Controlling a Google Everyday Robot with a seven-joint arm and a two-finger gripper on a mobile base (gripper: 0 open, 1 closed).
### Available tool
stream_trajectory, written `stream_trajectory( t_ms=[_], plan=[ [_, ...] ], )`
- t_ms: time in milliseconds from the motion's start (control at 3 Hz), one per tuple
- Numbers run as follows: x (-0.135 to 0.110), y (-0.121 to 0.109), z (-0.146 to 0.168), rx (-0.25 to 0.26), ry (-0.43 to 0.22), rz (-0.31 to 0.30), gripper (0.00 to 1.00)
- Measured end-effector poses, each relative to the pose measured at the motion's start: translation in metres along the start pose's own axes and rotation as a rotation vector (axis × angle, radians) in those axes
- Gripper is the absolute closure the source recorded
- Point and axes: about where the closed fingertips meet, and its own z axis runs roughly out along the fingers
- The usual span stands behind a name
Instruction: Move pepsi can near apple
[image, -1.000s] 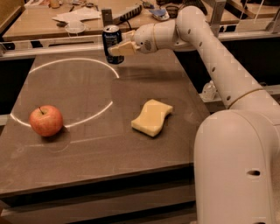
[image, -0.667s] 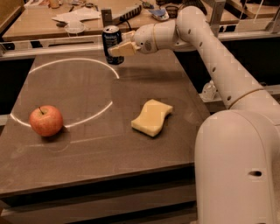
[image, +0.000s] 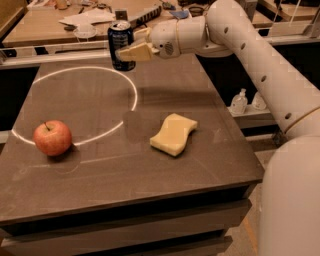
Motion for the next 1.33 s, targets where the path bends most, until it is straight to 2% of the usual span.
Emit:
stream_trajectory(
  t_ms=[333, 667, 1000, 1333],
  plan=[
    [-0.008, 0.055, 0.018, 0.009, -0.041, 0.027, 1.00],
    [0.023, 0.102, 0.051, -0.082, -0.014, 0.096, 1.00],
    [0.046, 0.146, 0.069, -0.169, 0.049, 0.165, 1.00],
    [0.053, 0.167, 0.074, -0.199, 0.083, 0.174, 0.96]
  ],
)
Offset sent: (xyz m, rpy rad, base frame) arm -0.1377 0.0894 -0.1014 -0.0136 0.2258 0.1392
